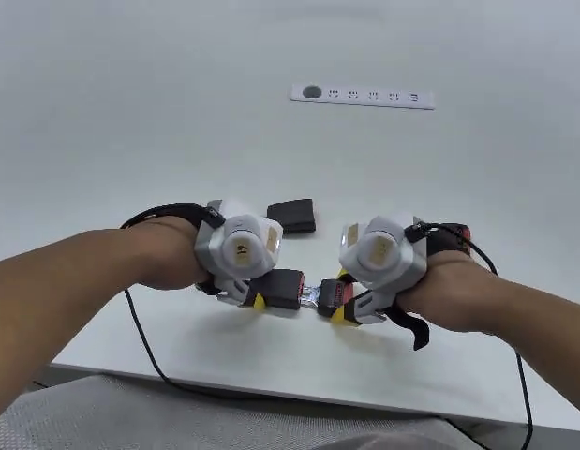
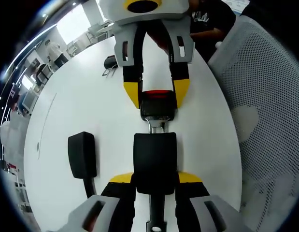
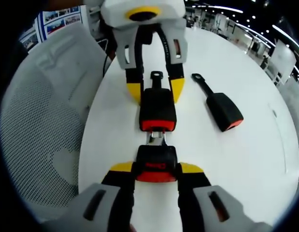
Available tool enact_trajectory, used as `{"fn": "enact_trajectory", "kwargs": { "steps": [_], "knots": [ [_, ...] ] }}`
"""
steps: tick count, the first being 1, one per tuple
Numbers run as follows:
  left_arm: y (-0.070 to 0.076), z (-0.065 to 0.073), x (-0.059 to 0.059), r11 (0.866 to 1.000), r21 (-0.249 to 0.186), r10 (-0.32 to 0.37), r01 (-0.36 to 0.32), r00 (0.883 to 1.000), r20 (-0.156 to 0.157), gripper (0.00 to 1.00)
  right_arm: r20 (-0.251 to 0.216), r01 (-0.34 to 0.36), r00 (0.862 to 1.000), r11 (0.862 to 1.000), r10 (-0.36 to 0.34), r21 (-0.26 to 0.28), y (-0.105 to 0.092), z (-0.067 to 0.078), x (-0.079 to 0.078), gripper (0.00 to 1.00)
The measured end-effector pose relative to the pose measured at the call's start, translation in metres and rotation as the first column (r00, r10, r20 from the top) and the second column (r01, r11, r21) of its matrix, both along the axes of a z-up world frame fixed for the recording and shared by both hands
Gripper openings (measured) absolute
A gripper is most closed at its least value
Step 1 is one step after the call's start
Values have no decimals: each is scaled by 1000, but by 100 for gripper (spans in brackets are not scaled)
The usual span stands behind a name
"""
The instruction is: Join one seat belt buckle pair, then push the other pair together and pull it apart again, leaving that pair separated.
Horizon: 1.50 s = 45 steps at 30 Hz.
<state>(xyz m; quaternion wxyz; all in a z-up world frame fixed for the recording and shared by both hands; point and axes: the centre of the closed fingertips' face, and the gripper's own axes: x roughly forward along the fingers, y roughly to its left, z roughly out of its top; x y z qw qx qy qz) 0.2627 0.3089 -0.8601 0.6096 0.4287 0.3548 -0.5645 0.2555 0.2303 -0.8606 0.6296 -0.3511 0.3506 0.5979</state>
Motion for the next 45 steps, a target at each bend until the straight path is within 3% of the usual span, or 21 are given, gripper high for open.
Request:
{"fn": "enact_trajectory", "kwargs": {
  "steps": [11, 23, 29, 37, 42, 45],
  "knots": [
    [-2, 0, 0, 999, -46, 30, -29, 1000, 5, 31, 1, 6, 1000, 1000, -6, 20, 7, 2, 2, 32],
    [-3, 0, -1, 999, -43, 15, -15, 1000, -1, 31, 11, -32, 999, 999, 32, 3, 16, 0, 4, 32],
    [-3, 0, -1, 999, -35, 8, -8, 1000, -3, 31, 13, -13, 1000, 1000, 13, 23, 23, 0, 4, 32],
    [-4, 0, -2, 999, -30, 14, -14, 1000, -3, 32, 13, -14, 1000, 1000, 14, 0, 20, -2, 1, 32],
    [-2, 0, -2, 998, -48, 44, -43, 999, 7, 32, 23, -36, 999, 999, 35, 27, 17, 0, 2, 33],
    [-1, 0, -1, 998, -57, 33, -33, 999, -3, 31, 17, -42, 999, 998, 42, 37, 15, 0, 3, 33]
  ]
}}
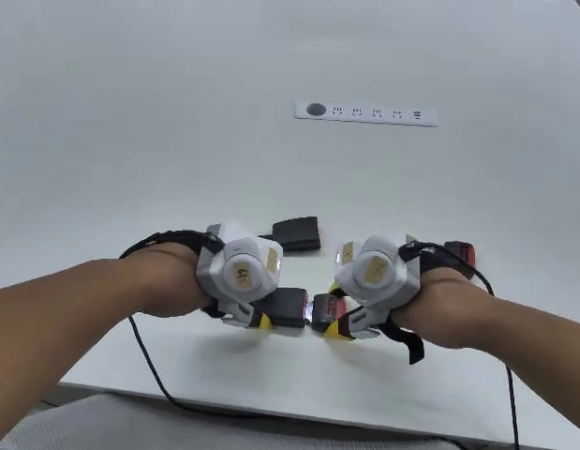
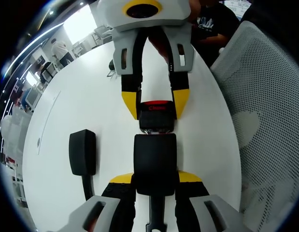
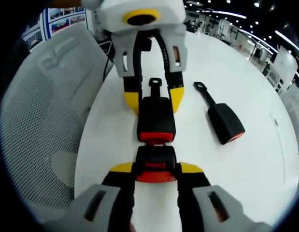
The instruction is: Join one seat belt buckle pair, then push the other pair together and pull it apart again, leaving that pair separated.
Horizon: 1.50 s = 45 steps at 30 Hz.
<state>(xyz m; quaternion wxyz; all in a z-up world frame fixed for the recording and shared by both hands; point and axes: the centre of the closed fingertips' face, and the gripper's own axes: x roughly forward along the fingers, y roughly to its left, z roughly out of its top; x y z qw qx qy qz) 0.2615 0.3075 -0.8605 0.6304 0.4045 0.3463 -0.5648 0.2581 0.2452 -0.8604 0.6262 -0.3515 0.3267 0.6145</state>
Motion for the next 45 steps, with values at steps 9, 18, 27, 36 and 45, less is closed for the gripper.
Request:
{"fn": "enact_trajectory", "kwargs": {
  "steps": [9, 18, 27, 36, 45],
  "knots": [
    [1, 1, 1, 1000, -13, 7, -7, 1000, -1, 31, 6, 4, 1000, 1000, -4, 1, 0, 0, 1, 33],
    [1, 1, 2, 999, 27, 16, -16, 1000, -3, 33, -18, 7, 1000, 999, -8, -43, 1, 0, 0, 35],
    [1, 2, 2, 999, 8, 32, -32, 999, -6, 34, 13, 3, 1000, 998, -3, -68, 2, -3, 1, 36],
    [-2, 25, 5, 1000, 16, 5, -6, 998, 59, 39, 32, 3, 999, 999, -2, -33, 3, 14, -3, 38],
    [-8, 51, 35, 998, -42, 44, -40, 995, 92, 42, 69, 38, 997, 999, -40, 22, -10, 39, 21, 39]
  ]
}}
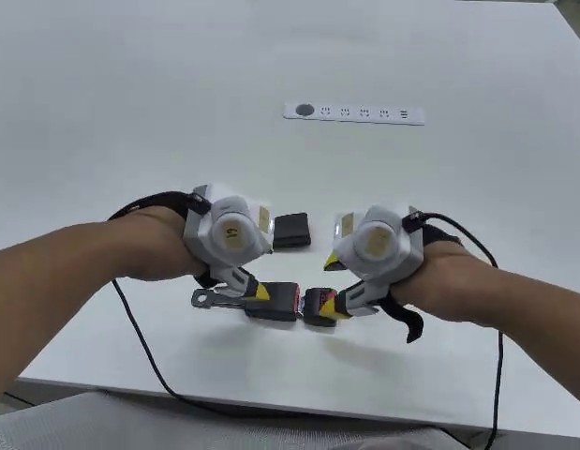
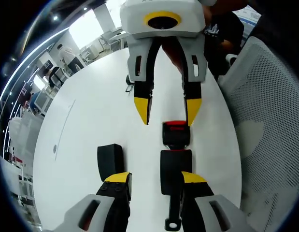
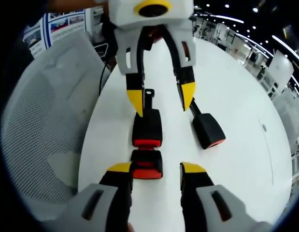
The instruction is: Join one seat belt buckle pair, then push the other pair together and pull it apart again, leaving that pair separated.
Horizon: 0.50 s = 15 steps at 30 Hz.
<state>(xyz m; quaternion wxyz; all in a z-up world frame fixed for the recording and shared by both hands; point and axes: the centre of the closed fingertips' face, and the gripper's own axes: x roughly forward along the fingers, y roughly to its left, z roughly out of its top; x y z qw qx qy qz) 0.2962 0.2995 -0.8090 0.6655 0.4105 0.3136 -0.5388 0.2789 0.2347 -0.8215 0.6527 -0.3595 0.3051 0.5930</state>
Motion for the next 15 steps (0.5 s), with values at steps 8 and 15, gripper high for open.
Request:
{"fn": "enact_trajectory", "kwargs": {
  "steps": [8, 15],
  "knots": [
    [-7, 3, 39, 1000, -9, 19, -18, 1000, 25, 46, 47, 73, 996, 997, -72, -16, -50, 1, 37, 38],
    [-7, -2, 75, 998, -14, 64, -64, 997, 30, 49, 52, 153, 987, 987, -151, -43, -109, -2, 66, 39]
  ]
}}
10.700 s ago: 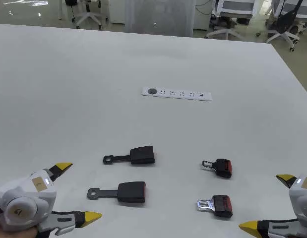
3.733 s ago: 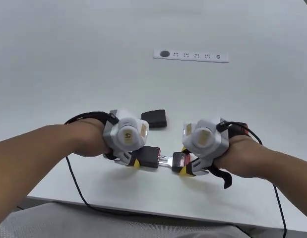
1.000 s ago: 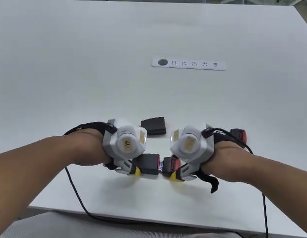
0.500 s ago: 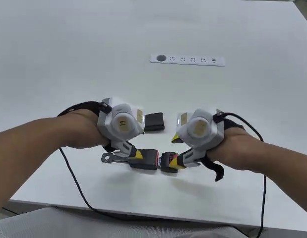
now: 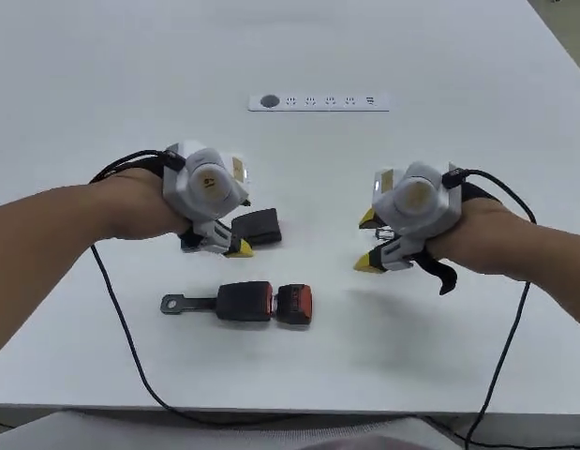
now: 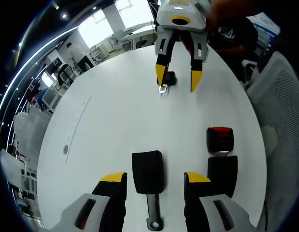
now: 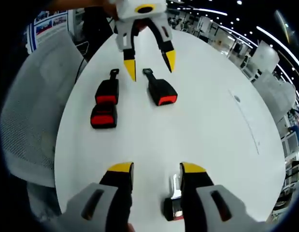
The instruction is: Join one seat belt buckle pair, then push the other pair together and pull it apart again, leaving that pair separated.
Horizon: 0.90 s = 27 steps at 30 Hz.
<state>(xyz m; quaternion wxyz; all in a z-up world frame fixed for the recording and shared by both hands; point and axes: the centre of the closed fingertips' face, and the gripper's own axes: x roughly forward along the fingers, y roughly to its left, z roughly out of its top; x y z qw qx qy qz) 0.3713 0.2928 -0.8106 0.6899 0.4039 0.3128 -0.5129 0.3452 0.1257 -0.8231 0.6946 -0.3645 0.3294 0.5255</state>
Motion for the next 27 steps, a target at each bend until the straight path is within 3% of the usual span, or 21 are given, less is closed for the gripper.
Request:
{"fn": "enact_trajectory", "kwargs": {
  "steps": [4, 9, 12, 16, 18, 20, 22, 27],
  "knots": [
    [5, -9, 8, 1000, 27, -17, 17, 1000, 2, 49, -13, 31, 999, 999, -31, -35, -25, -9, 10, 41],
    [8, -24, 16, 998, 50, -22, 24, 999, -35, 47, -17, 46, 999, 998, -47, -43, -45, -13, 20, 41],
    [7, -33, 16, 997, 68, -41, 44, 998, -45, 45, -56, 51, 997, 997, -55, -63, -59, -22, 22, 42],
    [4, -40, 11, 992, 86, -87, 93, 994, -63, 35, -93, 27, 995, 996, -35, -86, -64, -34, 18, 41],
    [3, -41, 11, 991, 91, -88, 94, 994, -64, 35, -104, 33, 994, 998, -40, -60, -62, -32, 19, 40],
    [3, -41, 10, 992, 91, -82, 88, 994, -74, 35, -117, 13, 993, 998, -21, -67, -63, -33, 19, 38],
    [4, -42, 8, 978, 129, -157, 163, 986, -60, 34, -123, -42, 992, 996, 32, -81, -64, -34, 18, 36],
    [1, -41, 6, 975, 128, -174, 184, 981, -86, 33, -150, -75, 987, 993, 61, -89, -63, -35, 19, 36]
  ]
}}
